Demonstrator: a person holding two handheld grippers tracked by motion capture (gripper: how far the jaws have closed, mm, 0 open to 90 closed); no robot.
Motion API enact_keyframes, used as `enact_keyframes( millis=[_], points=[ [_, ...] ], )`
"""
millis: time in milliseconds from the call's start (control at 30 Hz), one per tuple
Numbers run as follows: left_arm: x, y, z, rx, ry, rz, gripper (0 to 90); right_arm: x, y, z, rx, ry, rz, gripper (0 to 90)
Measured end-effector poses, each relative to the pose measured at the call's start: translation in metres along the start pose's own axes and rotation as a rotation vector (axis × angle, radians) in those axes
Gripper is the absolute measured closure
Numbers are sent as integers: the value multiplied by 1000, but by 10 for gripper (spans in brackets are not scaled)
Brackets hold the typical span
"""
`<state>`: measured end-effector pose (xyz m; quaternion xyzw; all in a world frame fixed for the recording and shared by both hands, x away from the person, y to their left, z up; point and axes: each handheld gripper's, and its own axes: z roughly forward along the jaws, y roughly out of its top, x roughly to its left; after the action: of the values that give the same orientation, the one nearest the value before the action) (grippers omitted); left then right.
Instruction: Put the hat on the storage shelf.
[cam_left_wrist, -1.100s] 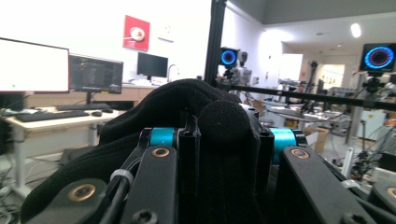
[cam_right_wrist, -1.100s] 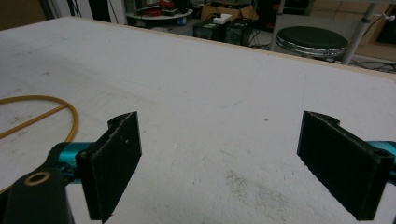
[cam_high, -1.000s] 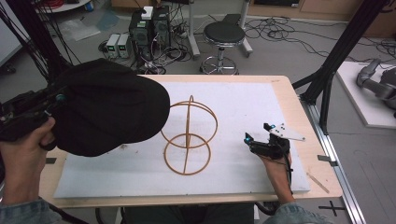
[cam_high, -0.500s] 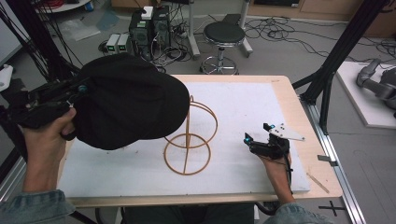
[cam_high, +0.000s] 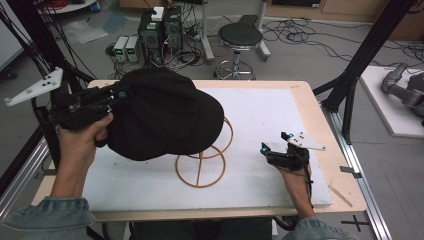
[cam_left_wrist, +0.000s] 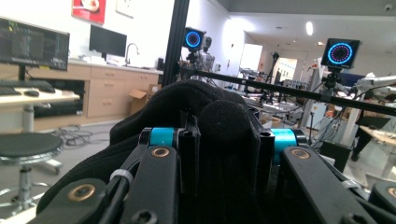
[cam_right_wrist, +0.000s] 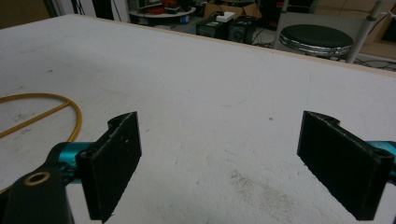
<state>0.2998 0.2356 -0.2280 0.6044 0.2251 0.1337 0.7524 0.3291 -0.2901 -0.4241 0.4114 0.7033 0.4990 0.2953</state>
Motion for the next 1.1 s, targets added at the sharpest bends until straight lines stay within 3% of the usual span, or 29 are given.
enact_keyframes(
  millis=[367, 667, 967, 1100],
  points=[
    [10, -30, 36, 36, -34, -72, 713, -1, 0, 0, 7, -1, 4, 134],
    [6, -47, 62, 124, -36, -62, 712, -2, 0, 0, 8, 0, 2, 134],
    [0, -58, 81, 214, -41, -16, 706, -2, -1, 1, 11, 0, 2, 134],
    [-2, -60, 84, 230, -45, 1, 703, -2, -1, 1, 12, 0, 1, 134]
  ],
)
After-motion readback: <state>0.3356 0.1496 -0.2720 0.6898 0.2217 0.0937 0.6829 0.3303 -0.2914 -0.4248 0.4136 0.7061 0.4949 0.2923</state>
